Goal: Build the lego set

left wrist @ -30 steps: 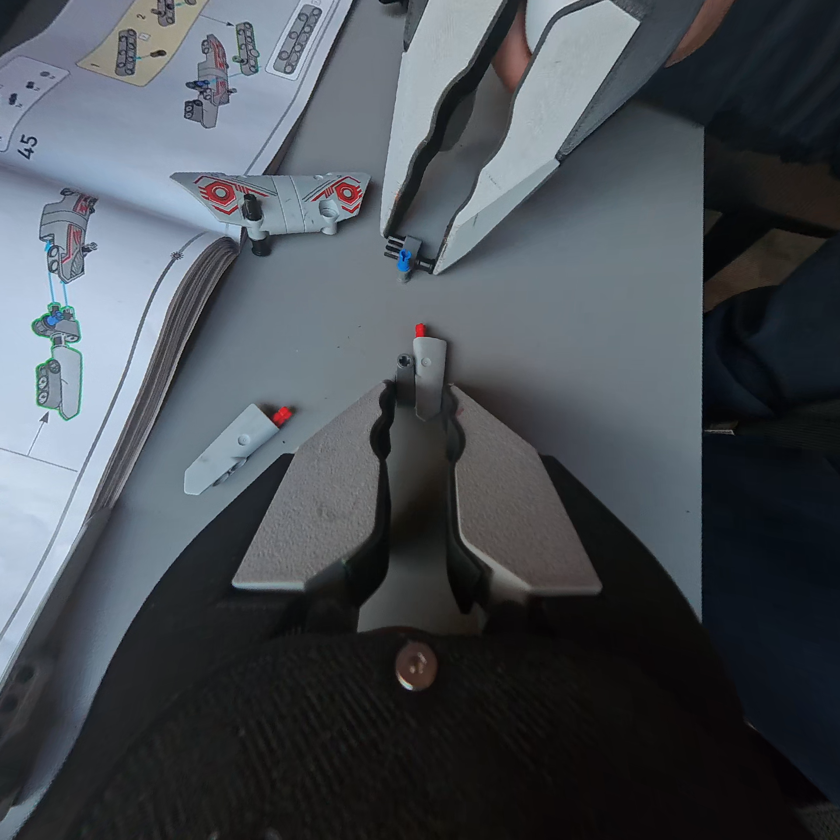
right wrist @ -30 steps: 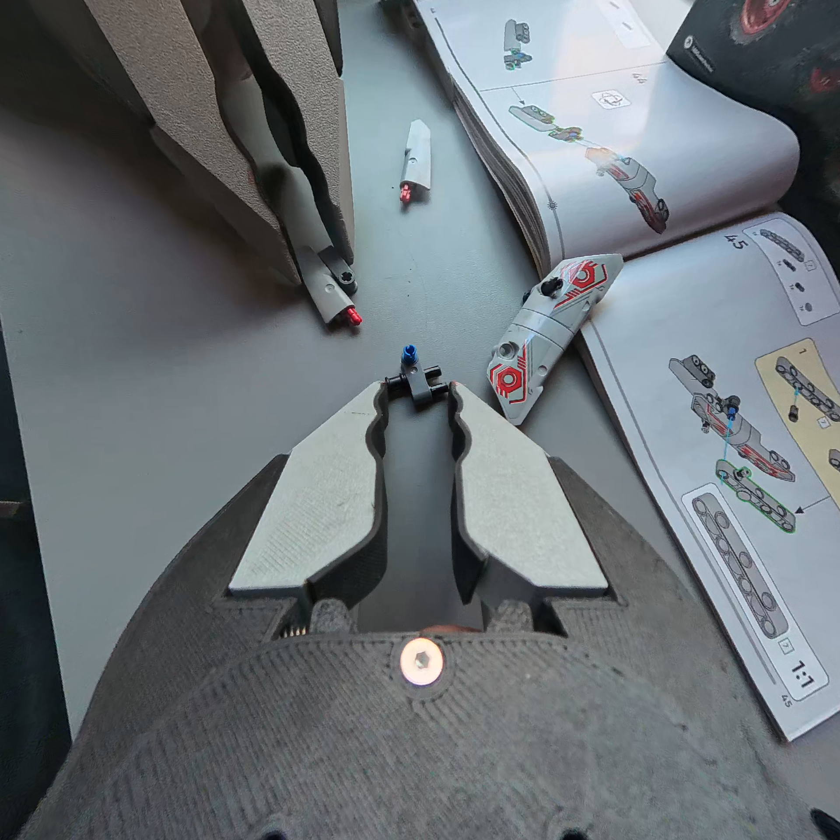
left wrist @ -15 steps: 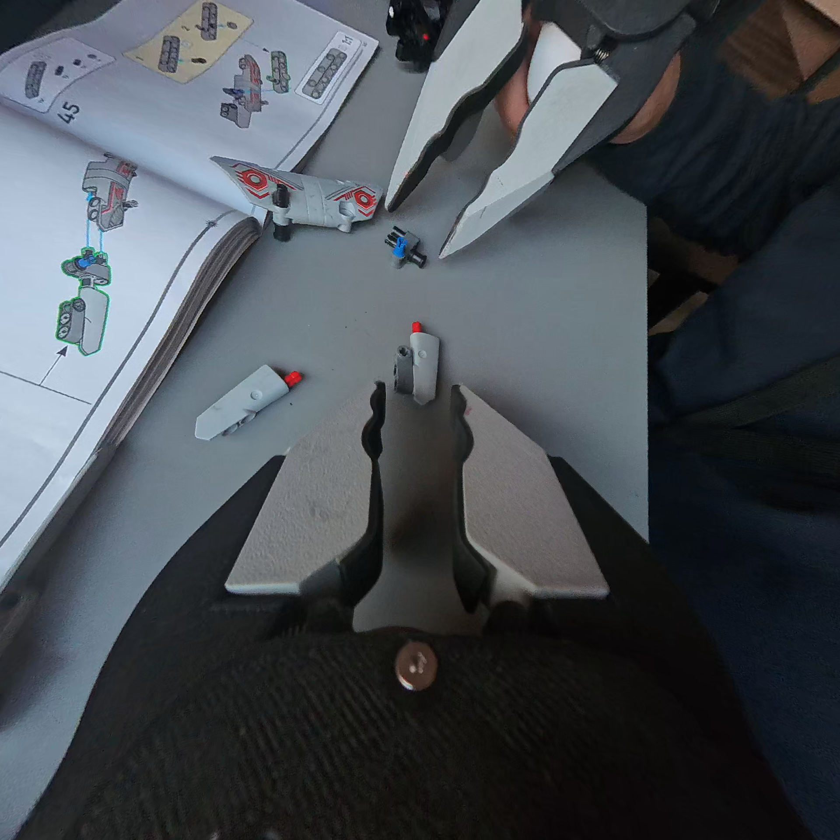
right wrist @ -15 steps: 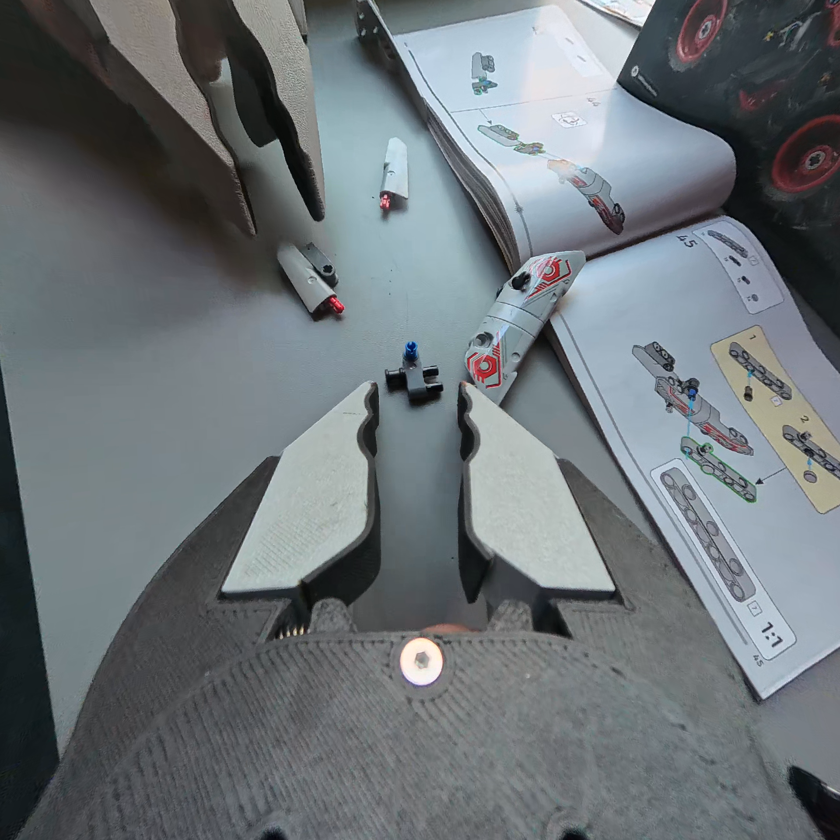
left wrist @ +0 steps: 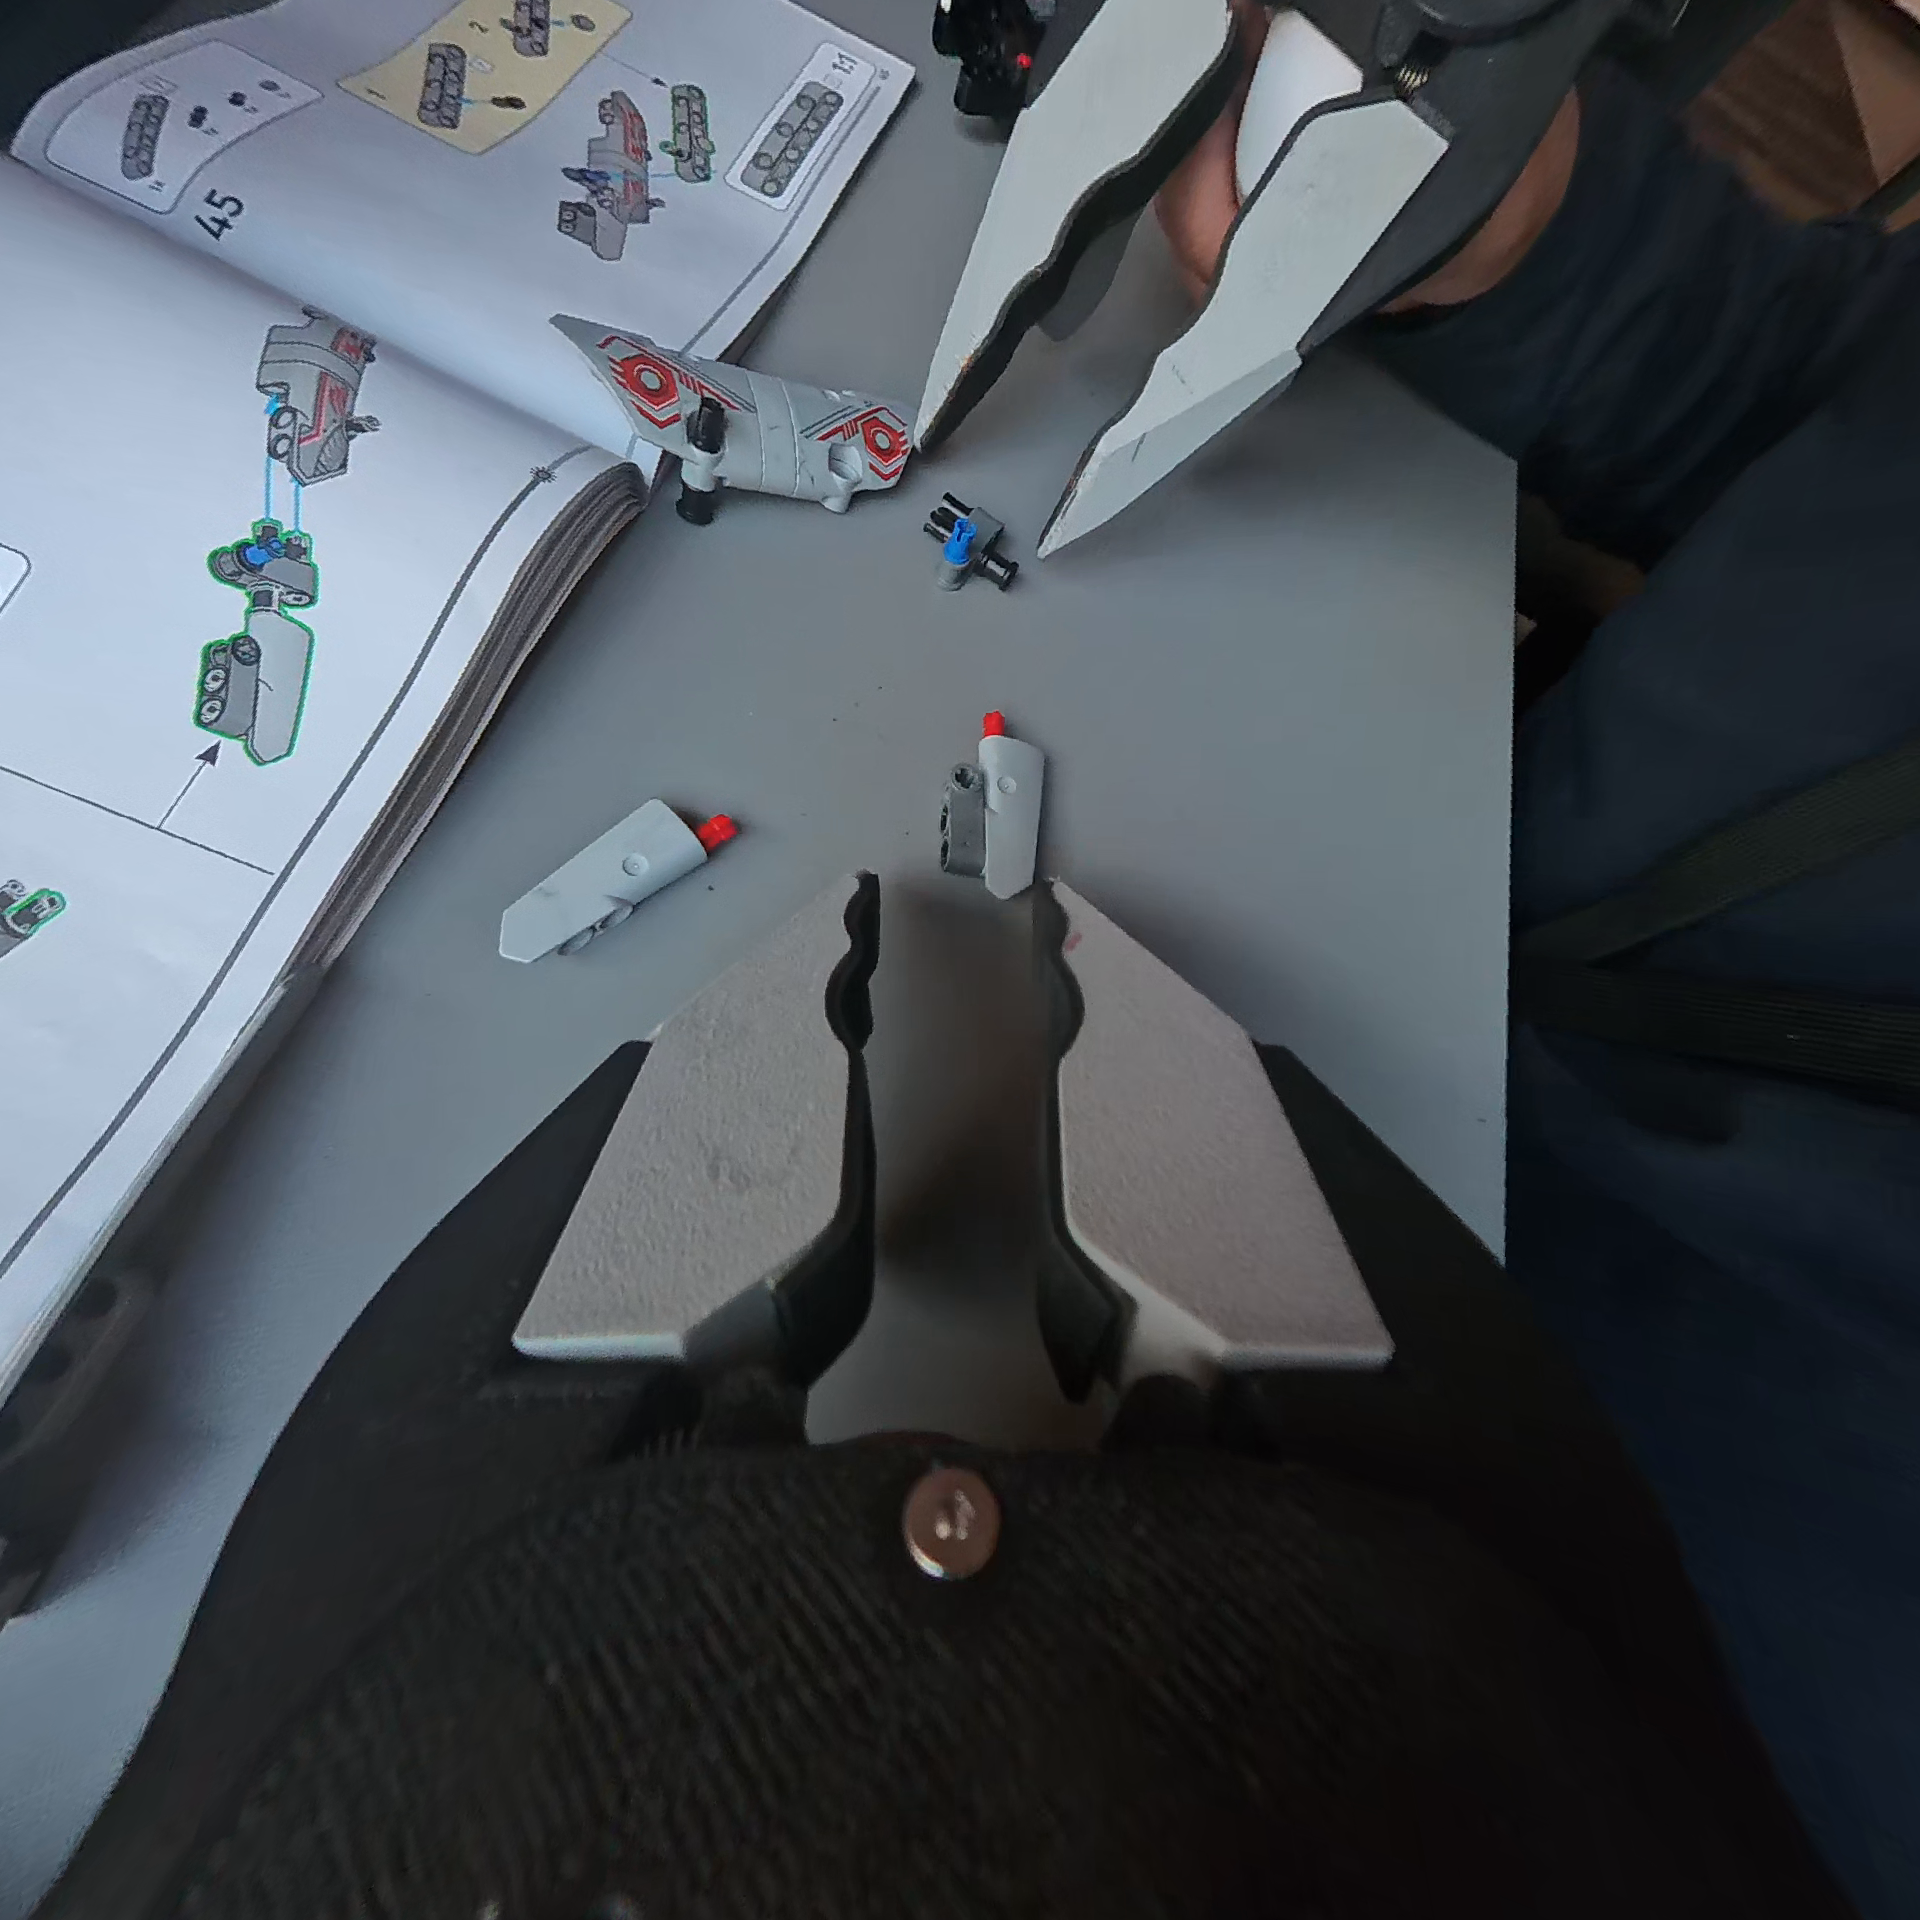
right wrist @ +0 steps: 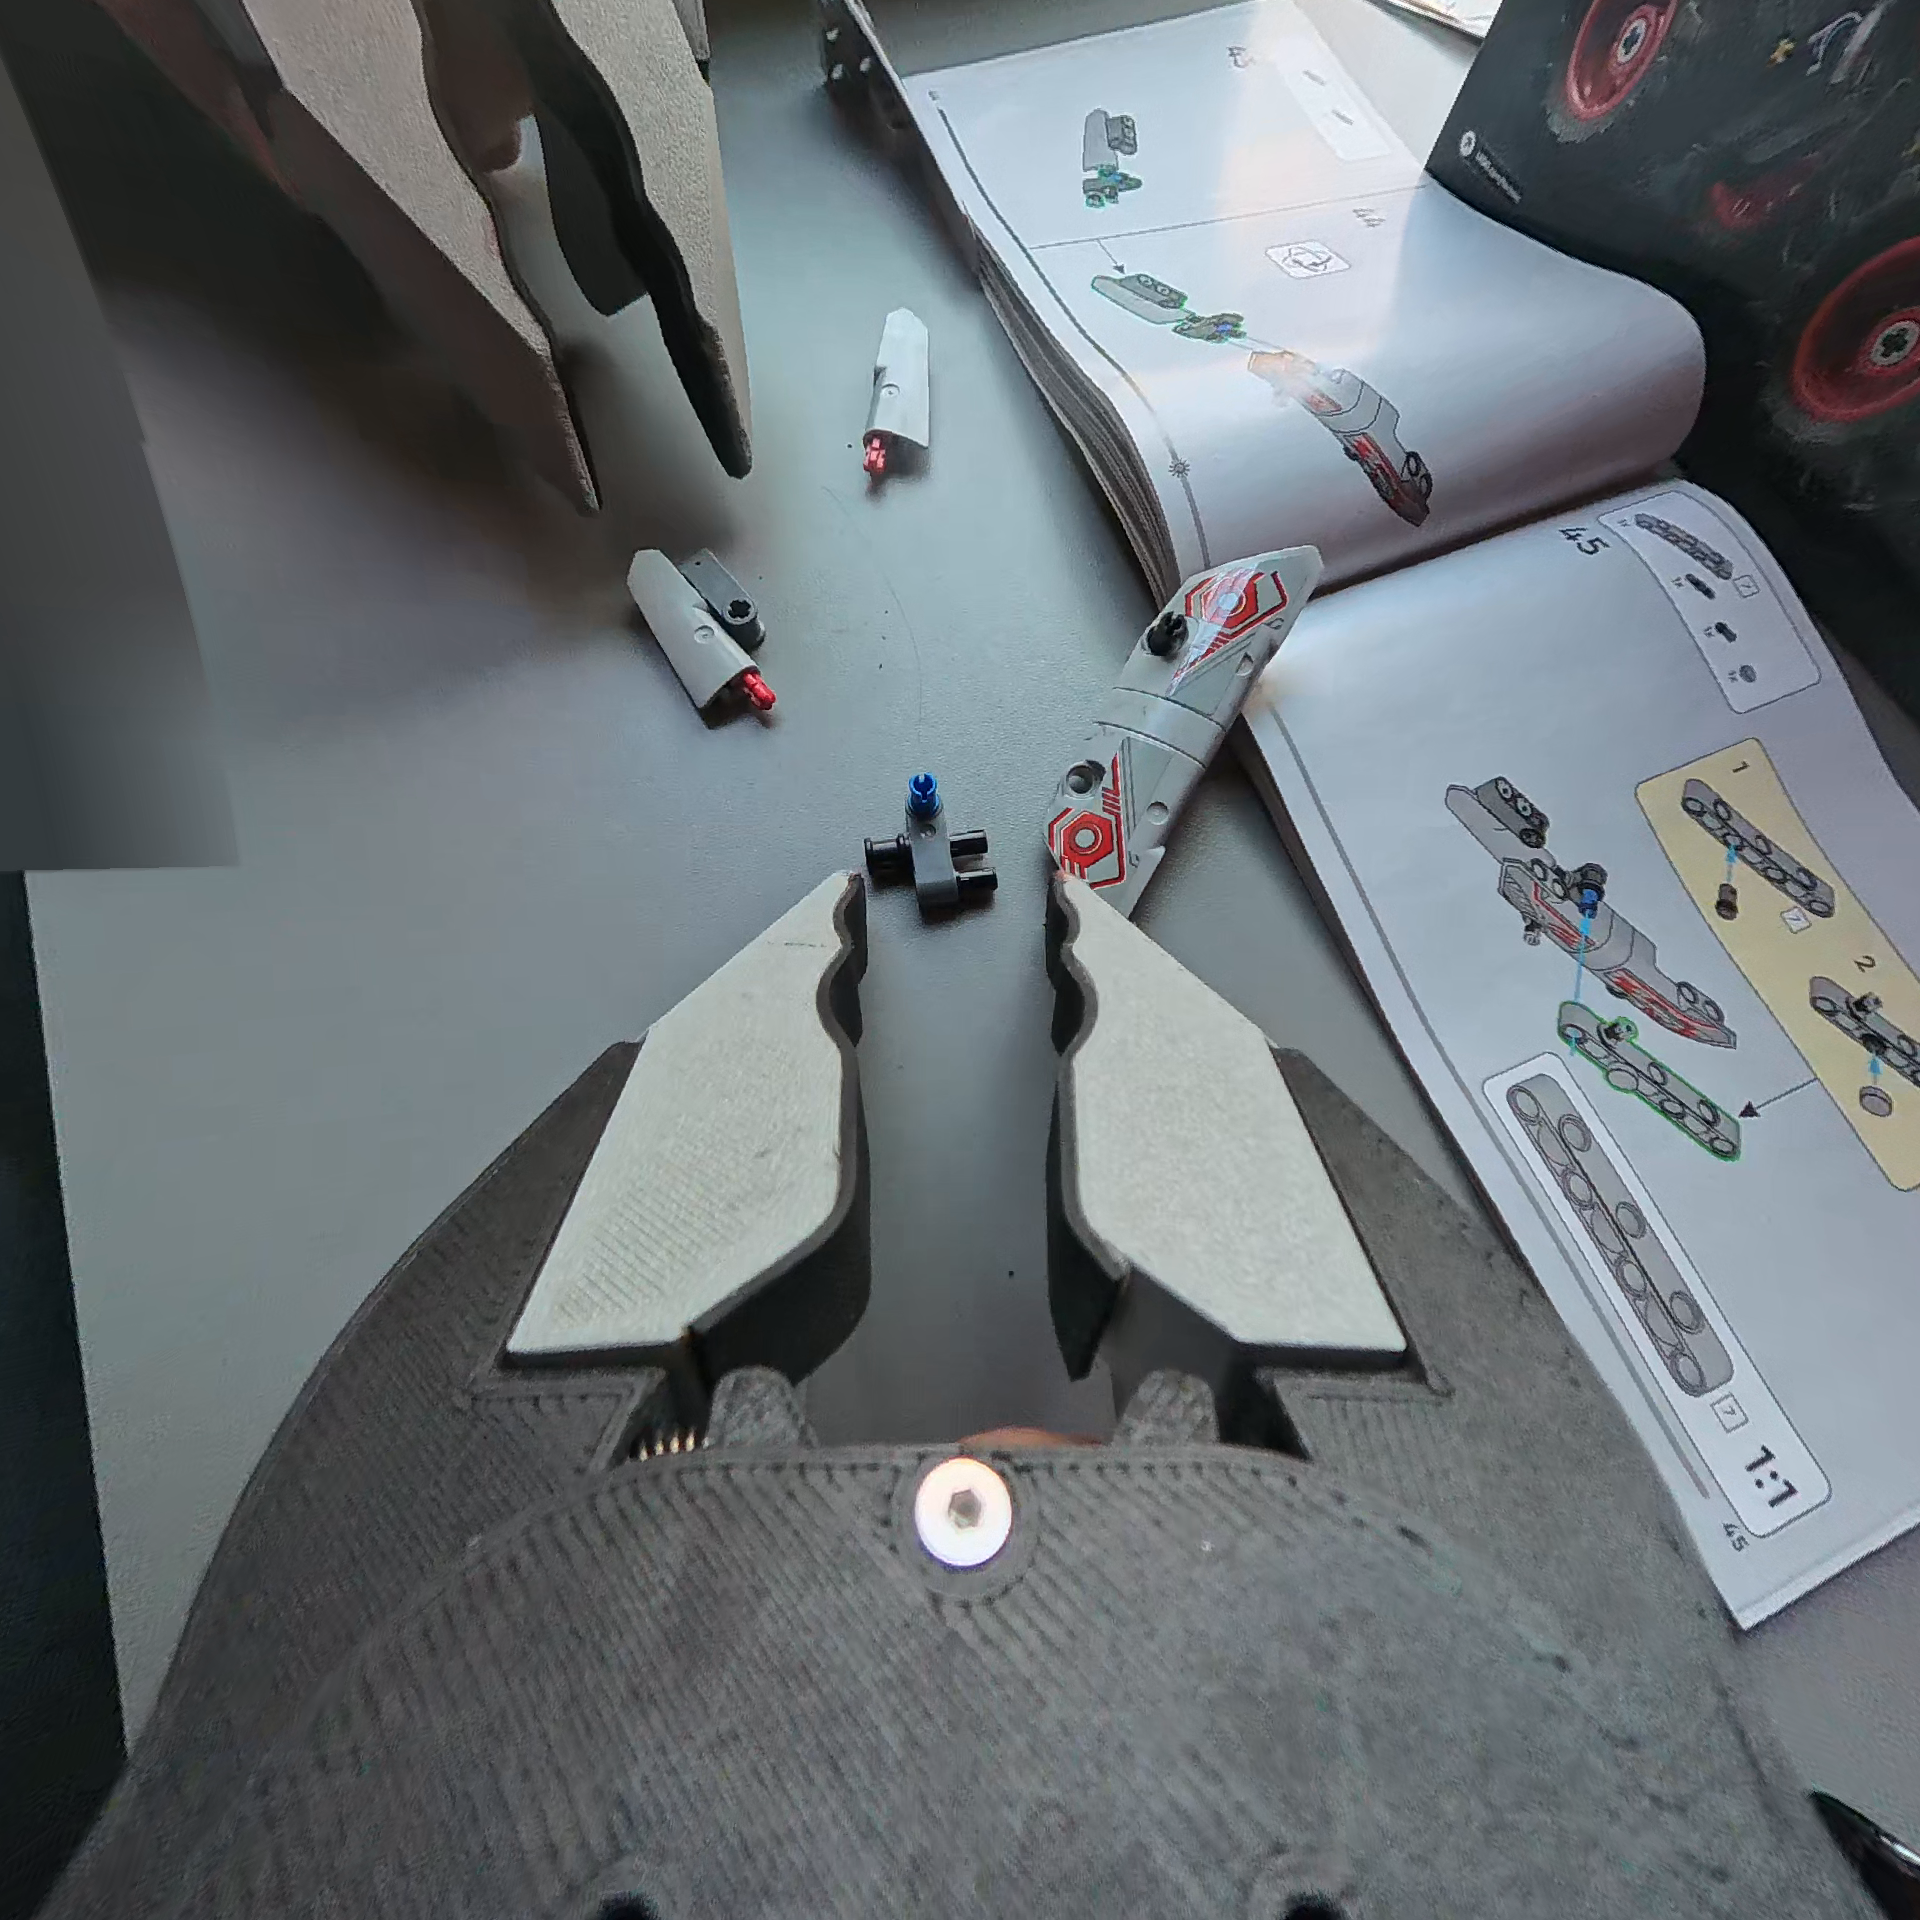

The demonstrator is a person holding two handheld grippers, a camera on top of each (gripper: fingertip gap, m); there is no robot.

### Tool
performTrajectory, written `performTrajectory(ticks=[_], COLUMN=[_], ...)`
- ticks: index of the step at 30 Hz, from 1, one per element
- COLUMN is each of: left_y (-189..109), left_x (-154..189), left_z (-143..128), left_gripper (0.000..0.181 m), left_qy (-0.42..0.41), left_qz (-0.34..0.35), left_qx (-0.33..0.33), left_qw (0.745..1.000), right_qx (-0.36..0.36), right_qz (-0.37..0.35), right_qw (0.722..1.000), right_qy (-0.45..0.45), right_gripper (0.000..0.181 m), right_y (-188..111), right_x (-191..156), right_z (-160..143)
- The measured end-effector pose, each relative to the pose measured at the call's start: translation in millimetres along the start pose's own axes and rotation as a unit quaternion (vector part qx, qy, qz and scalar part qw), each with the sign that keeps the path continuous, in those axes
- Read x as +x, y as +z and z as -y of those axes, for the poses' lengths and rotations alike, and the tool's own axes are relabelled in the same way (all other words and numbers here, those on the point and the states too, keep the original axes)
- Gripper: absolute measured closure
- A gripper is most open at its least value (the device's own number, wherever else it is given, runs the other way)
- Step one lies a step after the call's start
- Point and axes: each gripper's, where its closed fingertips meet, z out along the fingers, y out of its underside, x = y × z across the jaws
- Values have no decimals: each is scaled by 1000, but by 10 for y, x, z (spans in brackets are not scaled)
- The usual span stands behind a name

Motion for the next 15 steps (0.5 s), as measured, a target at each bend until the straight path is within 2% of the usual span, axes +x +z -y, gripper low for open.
performTrajectory(ticks=[15], left_y=[26], left_x=[25], left_z=[-33], left_gripper=[156], left_qy=[16], left_qz=[4], left_qx=[-14], left_qw=[1000], right_qx=[-3], right_qz=[10], right_qw=[1000], right_qy=[-14], right_gripper=[149], right_y=[15], right_x=[-52], right_z=[-4])
